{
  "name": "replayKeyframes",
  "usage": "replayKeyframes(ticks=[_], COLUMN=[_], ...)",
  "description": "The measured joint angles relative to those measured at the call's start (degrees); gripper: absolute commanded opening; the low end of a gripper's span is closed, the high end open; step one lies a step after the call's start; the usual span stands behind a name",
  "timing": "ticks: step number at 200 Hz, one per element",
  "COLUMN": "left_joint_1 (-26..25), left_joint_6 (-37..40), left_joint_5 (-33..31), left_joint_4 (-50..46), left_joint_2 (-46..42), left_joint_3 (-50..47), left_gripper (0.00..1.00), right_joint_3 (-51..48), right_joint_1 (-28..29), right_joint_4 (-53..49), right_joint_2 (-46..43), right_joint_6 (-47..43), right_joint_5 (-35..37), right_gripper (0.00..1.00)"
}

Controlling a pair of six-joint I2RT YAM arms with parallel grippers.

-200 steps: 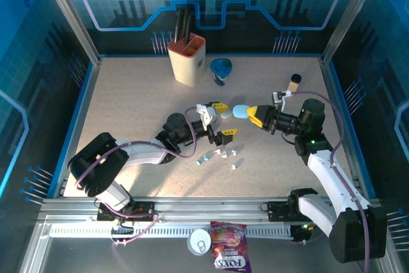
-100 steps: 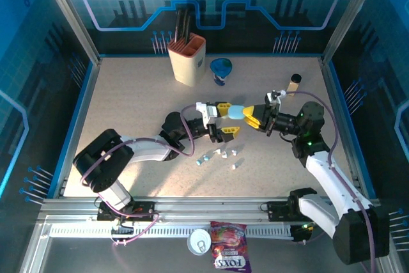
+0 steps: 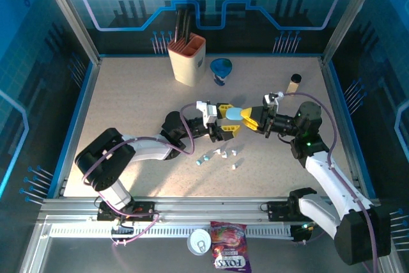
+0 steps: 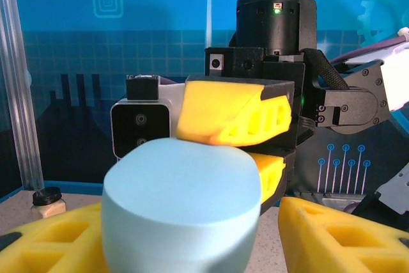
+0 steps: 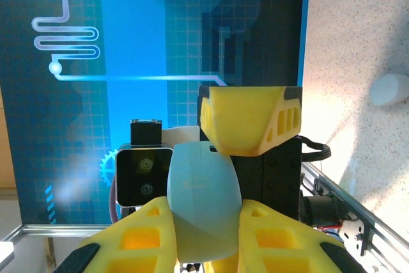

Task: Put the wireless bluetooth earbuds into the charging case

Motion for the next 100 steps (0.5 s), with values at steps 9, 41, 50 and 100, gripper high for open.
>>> replayKeyframes(ticks=[9,41,50,100], left_joint_1=[0.07,0.39,0.46,0.72], left_joint_6=[-0.02,-0.17,-0.28,-0.61], left_joint_5=[0.02,0.11,0.11,0.48], left_joint_4=[0.02,0.02,0.09,-0.02], left_joint_2=[0.0,0.0,0.0,0.0], left_joint_3=[0.0,0.0,0.0,0.0], left_gripper=[0.54,0.48,0.46,0.39], right_joint_3=[0.0,0.09,0.09,0.24], right_joint_1=[0.02,0.09,0.11,0.13], right_joint_4=[-0.26,-0.9,-1.03,-1.29], right_joint_2=[0.0,-0.15,-0.15,-0.2], right_joint_6=[-0.26,-0.7,-0.9,-1.09], right_joint_5=[0.07,0.09,0.04,0.11], right_gripper=[0.14,0.14,0.14,0.17])
